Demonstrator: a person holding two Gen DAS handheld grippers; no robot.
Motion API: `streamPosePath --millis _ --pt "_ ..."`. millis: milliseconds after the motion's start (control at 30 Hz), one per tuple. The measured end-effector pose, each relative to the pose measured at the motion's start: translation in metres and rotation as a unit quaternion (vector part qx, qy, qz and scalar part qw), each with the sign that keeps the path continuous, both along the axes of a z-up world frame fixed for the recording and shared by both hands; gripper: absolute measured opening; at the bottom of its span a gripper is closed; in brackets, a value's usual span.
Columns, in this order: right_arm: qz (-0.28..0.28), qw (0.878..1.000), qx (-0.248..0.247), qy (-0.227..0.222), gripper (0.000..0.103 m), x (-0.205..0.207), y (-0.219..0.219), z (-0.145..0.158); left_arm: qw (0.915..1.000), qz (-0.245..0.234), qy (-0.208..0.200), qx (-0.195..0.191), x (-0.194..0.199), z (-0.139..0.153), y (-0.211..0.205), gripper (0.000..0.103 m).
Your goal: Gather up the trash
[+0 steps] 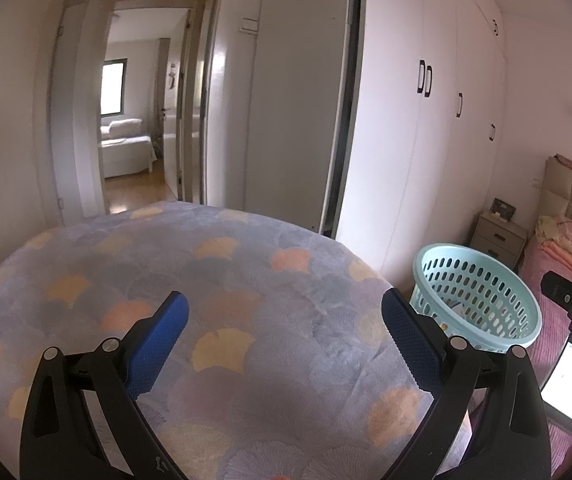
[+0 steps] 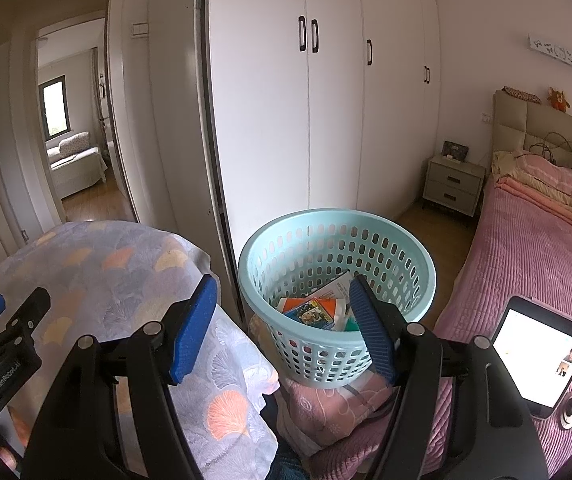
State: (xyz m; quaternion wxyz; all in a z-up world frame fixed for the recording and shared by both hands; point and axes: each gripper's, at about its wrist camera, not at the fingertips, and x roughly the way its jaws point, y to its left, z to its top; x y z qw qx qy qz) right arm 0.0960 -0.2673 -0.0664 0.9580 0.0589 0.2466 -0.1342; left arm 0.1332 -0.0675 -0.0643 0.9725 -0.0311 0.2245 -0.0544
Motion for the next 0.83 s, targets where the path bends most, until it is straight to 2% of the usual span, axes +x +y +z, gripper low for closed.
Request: streamPosePath --millis 333,533,633,833 --pt "0.01 1.0 -0.002 -0.018 0.065 0.001 0.007 0.021 0.9999 0.007 0.007 -0.013 -0.003 0.021 0.012 0.094" --pt "0.028 0.999 -0.007 -0.018 0.065 0.006 0.025 0.023 0.9999 0.017 -0.001 0.001 -0.012 0.031 0.024 0.095" --pt "0.041 0.999 -0.005 -0.016 0.065 0.01 0.036 0.024 0.9999 0.012 0.008 0.004 -0.014 0.034 0.032 0.095" --pt "0.079 0.997 -0.013 -0.021 0.065 0.019 0.071 0.029 0.9987 0.051 0.01 -0.006 -0.021 0.035 0.067 0.095"
